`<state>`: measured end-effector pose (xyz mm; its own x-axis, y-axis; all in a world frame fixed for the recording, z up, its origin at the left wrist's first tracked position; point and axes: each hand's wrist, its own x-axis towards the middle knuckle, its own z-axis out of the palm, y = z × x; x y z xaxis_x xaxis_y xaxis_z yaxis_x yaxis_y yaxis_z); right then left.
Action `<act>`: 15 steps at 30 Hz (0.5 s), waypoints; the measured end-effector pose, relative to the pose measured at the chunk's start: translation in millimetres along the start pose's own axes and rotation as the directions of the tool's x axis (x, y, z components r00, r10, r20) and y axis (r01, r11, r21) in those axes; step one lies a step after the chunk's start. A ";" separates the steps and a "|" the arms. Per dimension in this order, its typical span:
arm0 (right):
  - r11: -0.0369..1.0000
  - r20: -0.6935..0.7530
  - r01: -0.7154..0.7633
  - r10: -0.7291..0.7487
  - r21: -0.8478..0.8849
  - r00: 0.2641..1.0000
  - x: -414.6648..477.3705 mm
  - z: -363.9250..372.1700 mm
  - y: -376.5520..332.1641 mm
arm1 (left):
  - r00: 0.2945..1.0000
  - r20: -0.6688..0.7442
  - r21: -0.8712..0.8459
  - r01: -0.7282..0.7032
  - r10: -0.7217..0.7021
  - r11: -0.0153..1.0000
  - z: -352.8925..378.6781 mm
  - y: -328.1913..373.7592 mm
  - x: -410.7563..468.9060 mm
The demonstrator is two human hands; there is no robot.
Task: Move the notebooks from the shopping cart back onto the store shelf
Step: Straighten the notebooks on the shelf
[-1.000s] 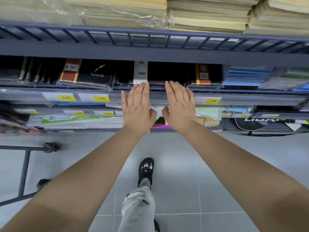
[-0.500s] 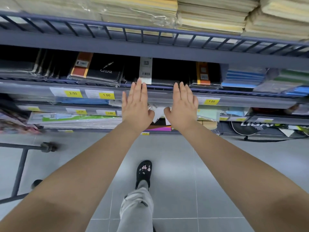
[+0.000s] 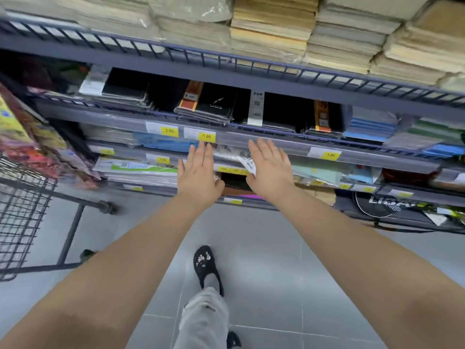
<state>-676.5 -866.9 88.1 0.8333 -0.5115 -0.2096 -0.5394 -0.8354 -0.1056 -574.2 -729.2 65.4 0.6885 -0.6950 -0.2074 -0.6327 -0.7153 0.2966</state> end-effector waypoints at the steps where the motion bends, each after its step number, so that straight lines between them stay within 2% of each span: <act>1: 1.000 -0.008 0.016 -0.016 -0.003 1.000 -0.9 -1.2 -10.7 | 1.000 0.000 0.008 0.001 -0.001 1.000 -6.6 -7.3 -0.9; 7: 1.000 -0.086 -0.003 0.005 0.017 0.996 30.2 16.7 -55.9 | 0.996 -0.077 0.054 -0.042 0.046 0.998 -20.6 -48.9 36.4; 10: 0.999 -0.147 -0.037 0.038 0.008 0.988 60.3 33.8 -69.5 | 0.983 -0.127 0.136 -0.112 0.129 0.984 -17.2 -67.9 72.8; 15: 0.988 -0.164 -0.144 0.151 0.057 0.975 98.9 60.8 -74.4 | 0.969 -0.084 0.143 -0.218 0.231 0.965 -5.5 -83.9 114.9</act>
<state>-561.2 -843.2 16.2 0.7505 -0.6580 -0.0609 -0.6596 -0.7403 -0.1297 -440.1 -748.6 21.8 0.5508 -0.8329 -0.0541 -0.8116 -0.5496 0.1982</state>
